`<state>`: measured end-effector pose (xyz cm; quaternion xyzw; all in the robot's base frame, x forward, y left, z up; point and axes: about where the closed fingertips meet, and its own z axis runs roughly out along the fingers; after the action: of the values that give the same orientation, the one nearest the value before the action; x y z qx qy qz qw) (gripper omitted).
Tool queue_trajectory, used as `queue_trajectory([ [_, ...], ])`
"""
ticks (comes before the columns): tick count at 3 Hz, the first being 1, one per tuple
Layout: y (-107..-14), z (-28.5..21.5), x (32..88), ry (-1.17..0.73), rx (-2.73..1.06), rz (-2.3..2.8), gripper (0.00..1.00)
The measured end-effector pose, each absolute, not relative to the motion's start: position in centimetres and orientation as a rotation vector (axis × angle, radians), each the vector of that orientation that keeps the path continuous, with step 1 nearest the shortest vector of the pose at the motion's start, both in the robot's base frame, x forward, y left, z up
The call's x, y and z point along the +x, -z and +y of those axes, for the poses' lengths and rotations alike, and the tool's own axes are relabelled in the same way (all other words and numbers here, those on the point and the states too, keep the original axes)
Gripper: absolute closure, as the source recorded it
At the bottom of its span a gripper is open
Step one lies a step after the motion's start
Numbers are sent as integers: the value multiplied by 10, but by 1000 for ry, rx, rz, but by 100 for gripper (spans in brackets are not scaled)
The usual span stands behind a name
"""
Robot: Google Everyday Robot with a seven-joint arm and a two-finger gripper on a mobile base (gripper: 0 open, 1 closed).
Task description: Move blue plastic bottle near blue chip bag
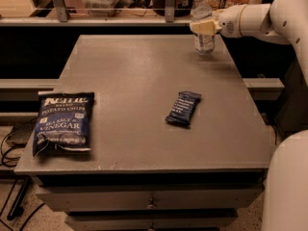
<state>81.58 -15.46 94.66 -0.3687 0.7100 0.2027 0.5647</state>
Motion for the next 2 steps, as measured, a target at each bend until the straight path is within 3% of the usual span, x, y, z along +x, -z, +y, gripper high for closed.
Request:
queue_trajectory([
  [1,-964,-138,785,-491,-950,1644,88],
  [2,-982,-114,744,-526,-1044,1635,100],
])
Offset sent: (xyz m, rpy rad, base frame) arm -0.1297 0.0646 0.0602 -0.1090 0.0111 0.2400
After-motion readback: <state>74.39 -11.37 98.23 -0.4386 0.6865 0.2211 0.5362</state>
